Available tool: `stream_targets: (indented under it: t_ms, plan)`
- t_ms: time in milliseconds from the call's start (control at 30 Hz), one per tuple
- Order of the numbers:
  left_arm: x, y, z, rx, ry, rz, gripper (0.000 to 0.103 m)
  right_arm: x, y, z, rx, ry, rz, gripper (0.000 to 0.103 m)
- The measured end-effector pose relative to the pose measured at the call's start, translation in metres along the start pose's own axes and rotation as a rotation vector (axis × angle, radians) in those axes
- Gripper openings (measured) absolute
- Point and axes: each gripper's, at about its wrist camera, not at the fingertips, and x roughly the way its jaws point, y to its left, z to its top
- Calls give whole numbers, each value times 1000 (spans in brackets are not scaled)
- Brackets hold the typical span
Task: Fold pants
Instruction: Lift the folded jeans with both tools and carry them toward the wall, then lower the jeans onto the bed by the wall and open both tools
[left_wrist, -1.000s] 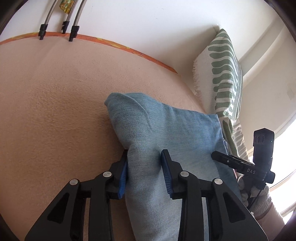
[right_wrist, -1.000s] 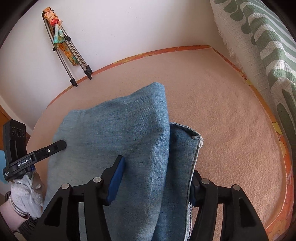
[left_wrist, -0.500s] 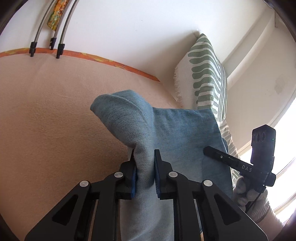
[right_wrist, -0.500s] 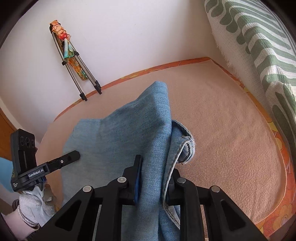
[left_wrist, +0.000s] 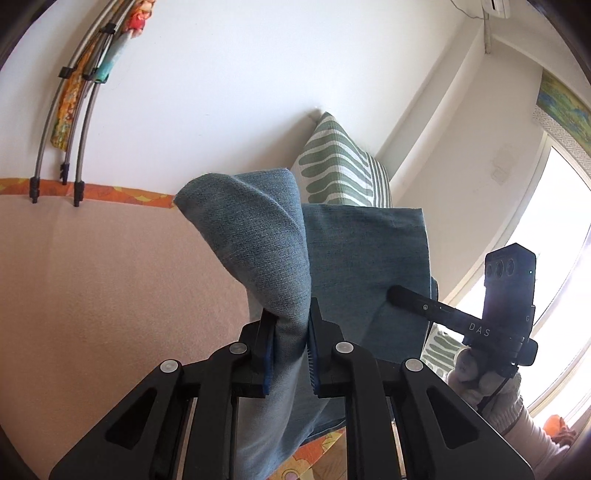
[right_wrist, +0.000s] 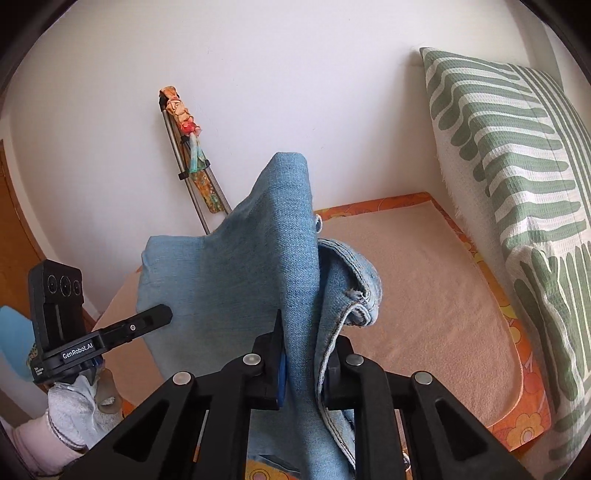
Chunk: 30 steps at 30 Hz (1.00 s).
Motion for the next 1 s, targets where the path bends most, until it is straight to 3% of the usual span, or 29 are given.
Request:
stream_targets:
  t_ms: [233,500,700,1000]
  plan:
    - [14,3,70,72,-77,8,13,-5,19,72,-70,-91,-6,11]
    - [64,33,134,151,-107,79,13,62,5,150,-68,-113,-2,11]
    - [116,73,145,157,-94,110,13,137,-26,186,-46,-91,3,11]
    - [204,150,147,88,-42,169,13,261,-80,202,-5,2,-4,10]
